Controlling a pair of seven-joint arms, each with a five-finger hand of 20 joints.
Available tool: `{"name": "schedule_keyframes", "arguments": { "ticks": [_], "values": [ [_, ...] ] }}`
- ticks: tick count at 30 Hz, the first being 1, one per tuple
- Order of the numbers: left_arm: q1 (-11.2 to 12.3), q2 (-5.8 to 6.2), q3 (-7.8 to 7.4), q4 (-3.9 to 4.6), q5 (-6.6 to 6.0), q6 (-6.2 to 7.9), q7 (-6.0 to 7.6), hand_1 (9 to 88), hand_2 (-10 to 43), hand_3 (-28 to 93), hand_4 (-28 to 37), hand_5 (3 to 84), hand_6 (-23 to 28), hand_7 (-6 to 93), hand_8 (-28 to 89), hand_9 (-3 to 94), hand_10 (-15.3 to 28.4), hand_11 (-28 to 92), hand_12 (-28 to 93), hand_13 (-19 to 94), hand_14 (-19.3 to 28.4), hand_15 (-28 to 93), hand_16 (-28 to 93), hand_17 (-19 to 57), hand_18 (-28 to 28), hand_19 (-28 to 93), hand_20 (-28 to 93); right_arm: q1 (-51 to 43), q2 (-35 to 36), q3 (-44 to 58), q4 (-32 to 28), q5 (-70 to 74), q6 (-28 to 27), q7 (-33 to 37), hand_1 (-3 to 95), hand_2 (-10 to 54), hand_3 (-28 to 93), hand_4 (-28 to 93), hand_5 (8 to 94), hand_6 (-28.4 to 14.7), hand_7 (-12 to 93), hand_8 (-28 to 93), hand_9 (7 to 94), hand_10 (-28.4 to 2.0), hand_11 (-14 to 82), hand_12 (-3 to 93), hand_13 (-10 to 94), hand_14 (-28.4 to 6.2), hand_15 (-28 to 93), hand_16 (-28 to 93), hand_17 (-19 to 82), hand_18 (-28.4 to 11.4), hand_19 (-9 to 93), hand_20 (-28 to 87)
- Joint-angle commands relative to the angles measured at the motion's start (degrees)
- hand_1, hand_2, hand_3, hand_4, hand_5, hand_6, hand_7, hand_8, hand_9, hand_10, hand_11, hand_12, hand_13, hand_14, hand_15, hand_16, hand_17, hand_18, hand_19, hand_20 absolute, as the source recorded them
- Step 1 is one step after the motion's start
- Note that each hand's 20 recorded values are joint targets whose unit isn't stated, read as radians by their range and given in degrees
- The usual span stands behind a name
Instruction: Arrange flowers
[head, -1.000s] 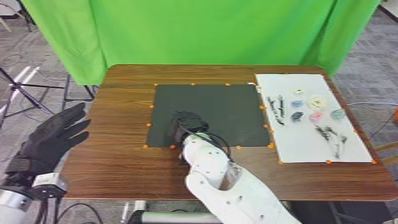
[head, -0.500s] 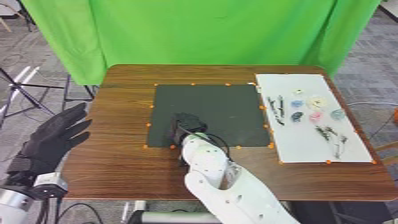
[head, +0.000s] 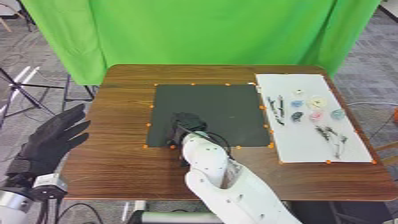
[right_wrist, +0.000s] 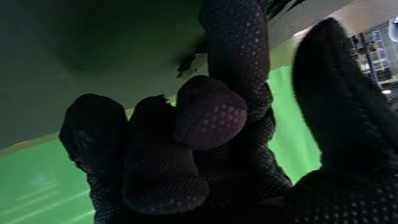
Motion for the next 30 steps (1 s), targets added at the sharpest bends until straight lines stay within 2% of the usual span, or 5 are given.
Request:
{"name": "schedule_keyframes", "arguments": {
  "ticks": [1, 8, 17, 21, 30],
  "values": [
    [1.63, -1.50, -0.53, -0.52, 0.36, 0.63, 0.47, 24.9, -9.4, 69, -25.2, 25.2, 1.3, 18.4, -10, 19.1, 9.0, 12, 20, 14, 11.3, 18, 8, -9.9, 16.9, 33, 11, 1.11, 2.64, -0.65, 0.02, -3.22, -0.29, 0.06, 20.1, -6.5, 78, -26, 85.9, 1.4, 42, -9, 89.4, -7.9, 55.4, 45.5, 83, -7.2, 82, 40, 49, -22.3, 93, 63],
    [2.45, -2.09, -0.73, -0.82, 0.38, 1.17, 1.04, 24.9, -9.2, 69, -25.3, 25.2, 1.4, 18.3, -10, 19.2, 8.9, 12, 20, 14, 11.3, 18, 8, -9.9, 16.9, 33, 11, 1.12, 5.01, 0.47, -4.33, -2.74, 2.33, 0.12, 19.9, -6.0, 77, -26, 83.6, 0.5, 41, -9, 87.1, -9.1, 55.7, 46.5, 81, -8.3, 82, 41, 46, -22.8, 93, 63],
    [2.83, -2.27, -0.79, -0.83, 0.22, 1.23, 1.11, 24.7, -8.9, 69, -25.5, 25.3, 1.4, 18.2, -10, 19.1, 9.0, 12, 20, 14, 11.4, 18, 8, -9.9, 16.8, 34, 11, -4.12, 9.86, 2.14, -12.56, 1.37, 9.86, -16.53, 32.7, -0.2, 92, -17, 50.5, -1.0, 44, -3, 52.6, -15.0, 51.5, 66.0, 51, -15.1, 86, 38, 20, -22.2, 80, 56],
    [2.94, -2.47, -0.86, -0.89, 0.27, 1.27, 0.98, 24.6, -8.8, 69, -25.6, 25.3, 1.4, 18.2, -10, 19.1, 9.0, 12, 20, 14, 11.4, 18, 8, -9.9, 16.8, 33, 11, -5.69, 10.58, 2.50, -13.79, -0.04, 2.61, -20.67, 22.3, 21.8, 93, 2, 55.4, 3.4, 31, -18, 31.1, -18.1, 55.4, 46.0, 25, -15.3, 77, 29, 4, -21.1, 67, 56],
    [2.53, -2.07, -0.75, -0.55, 0.07, 1.01, 0.63, 24.5, -8.4, 69, -25.7, 25.3, 1.4, 18.3, -10, 19.1, 8.9, 12, 20, 14, 11.3, 18, 8, -9.9, 16.8, 33, 11, -5.58, 10.53, 1.13, -11.61, -1.45, -2.44, -22.32, 14.9, 30.0, 93, -1, 56.4, 2.2, 22, -15, 25.5, -13.5, 13.3, 29.0, 10, -12.4, 39, 25, -9, -19.3, 58, 49]
  ]
}}
